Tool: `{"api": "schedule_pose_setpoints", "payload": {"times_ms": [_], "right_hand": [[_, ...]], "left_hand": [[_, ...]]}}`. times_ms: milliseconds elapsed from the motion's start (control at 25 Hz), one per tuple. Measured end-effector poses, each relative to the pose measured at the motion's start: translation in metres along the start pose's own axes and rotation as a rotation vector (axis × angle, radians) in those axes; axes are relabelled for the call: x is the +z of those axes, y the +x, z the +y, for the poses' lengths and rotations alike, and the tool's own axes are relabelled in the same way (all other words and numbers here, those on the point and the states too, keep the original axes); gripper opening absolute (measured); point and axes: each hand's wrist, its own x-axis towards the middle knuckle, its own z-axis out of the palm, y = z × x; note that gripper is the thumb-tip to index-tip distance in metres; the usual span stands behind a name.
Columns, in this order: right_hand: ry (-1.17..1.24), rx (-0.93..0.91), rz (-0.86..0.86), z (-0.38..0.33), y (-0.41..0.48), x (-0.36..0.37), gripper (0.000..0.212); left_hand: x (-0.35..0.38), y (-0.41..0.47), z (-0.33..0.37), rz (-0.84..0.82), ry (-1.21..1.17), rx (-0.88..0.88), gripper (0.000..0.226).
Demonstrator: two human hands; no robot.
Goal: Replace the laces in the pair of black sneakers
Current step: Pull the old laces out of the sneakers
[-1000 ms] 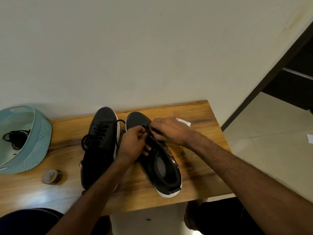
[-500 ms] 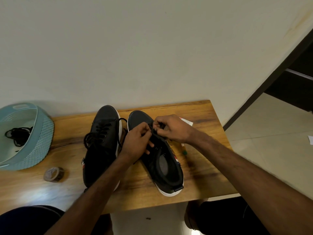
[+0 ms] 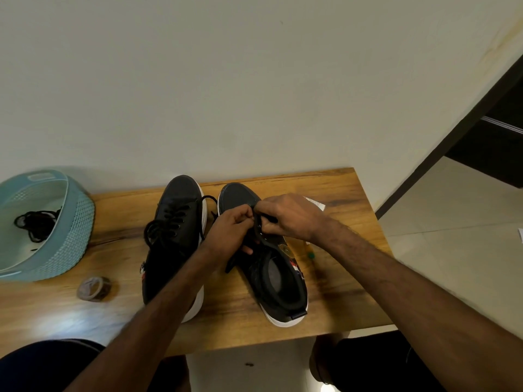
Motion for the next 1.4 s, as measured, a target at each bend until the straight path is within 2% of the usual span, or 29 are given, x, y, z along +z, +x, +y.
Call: {"api": "schedule_pose_setpoints", "payload": {"times_ms": [80,320,640,800,920,1000,1040,1080,1200,1240,1320,1400], "right_hand": [[0.012,0.031,0.034,0.002,0.002,0.003,0.024],[0.255,0.195,0.023,0.010,-0.004,-0.005,0.009],[0.217,0.183,0.012,0.004,0.004,-0.006,0.007],[0.328,0.298,-0.020,0.000,0.002,-0.015,0.003],[0.383,0.450,0.085,-0.008,-0.010,-0.033,0.033],[0.323,0.527,-0.047,-0.024,-0.015,-0.034,0.051],[0.265,0.539,-0.144,-0.032,-0.015,-0.030,0.052],[0.235,0.549,-0.198,-0.035,-0.015,-0.025,0.046],[0.173,0.633,-0.226,-0.033,-0.009,-0.024,0.009],[0.124,0.684,-0.227,-0.035,-0.010,-0.023,0.008],[0.093,0.819,-0.140,-0.049,-0.012,-0.012,0.018],[0.148,0.888,-0.019,-0.063,-0.019,0.002,0.022]], "left_hand": [[0.001,-0.001,0.001,-0.025,-0.035,-0.011,0.016],[0.003,0.000,0.003,-0.026,-0.162,-0.057,0.017],[0.002,0.002,0.003,-0.040,-0.122,-0.063,0.018],[0.002,0.002,0.002,-0.037,-0.109,-0.068,0.021],[0.008,0.003,0.001,0.000,0.047,-0.010,0.027],[0.009,0.006,0.002,0.044,0.184,0.066,0.035],[0.009,0.007,0.003,0.051,0.207,0.095,0.038],[0.011,0.008,0.004,0.052,0.200,0.104,0.037],[0.024,0.007,0.006,0.054,0.201,0.105,0.036],[0.033,0.005,0.008,0.056,0.216,0.125,0.041],[0.043,0.004,0.006,0.091,0.201,0.137,0.048],[0.044,0.009,-0.001,0.111,0.147,0.116,0.044]]}}
